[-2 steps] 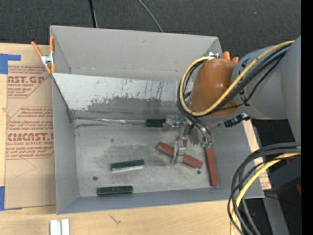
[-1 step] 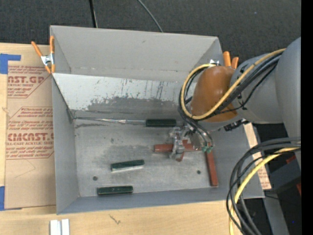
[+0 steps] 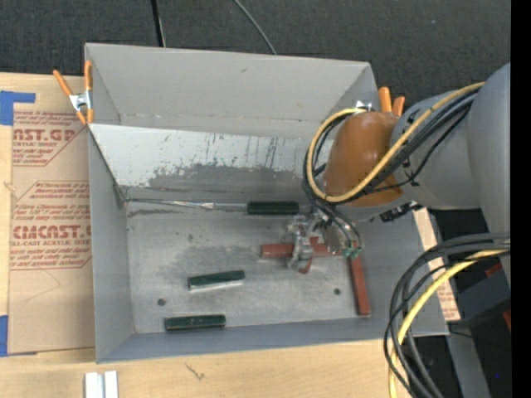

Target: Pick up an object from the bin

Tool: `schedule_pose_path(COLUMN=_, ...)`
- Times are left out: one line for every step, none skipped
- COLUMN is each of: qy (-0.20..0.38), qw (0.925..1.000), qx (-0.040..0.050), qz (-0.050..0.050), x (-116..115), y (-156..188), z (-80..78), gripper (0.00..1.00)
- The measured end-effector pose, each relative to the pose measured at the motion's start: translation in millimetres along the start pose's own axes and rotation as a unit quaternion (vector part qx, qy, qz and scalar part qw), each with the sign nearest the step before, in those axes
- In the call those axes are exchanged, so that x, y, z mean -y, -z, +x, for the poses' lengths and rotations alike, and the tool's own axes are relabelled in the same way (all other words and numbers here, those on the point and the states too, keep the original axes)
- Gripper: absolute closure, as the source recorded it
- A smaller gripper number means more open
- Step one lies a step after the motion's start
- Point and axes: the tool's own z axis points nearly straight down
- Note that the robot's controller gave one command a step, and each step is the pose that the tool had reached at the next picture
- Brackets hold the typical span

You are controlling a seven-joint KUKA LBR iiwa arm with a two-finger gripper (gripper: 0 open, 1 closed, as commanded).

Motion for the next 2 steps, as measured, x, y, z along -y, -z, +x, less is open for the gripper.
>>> schedule_pose_path(qy=0.021, qw=0.9998, qx=0.001, qz=0.0, x=10.0, y=117.9, z=-15.8, gripper=1.0)
schedule_pose_path(qy=0.021, qw=0.9998, qx=0.0009, qz=0.0, x=10.1, y=117.8, z=-15.7, gripper=0.0)
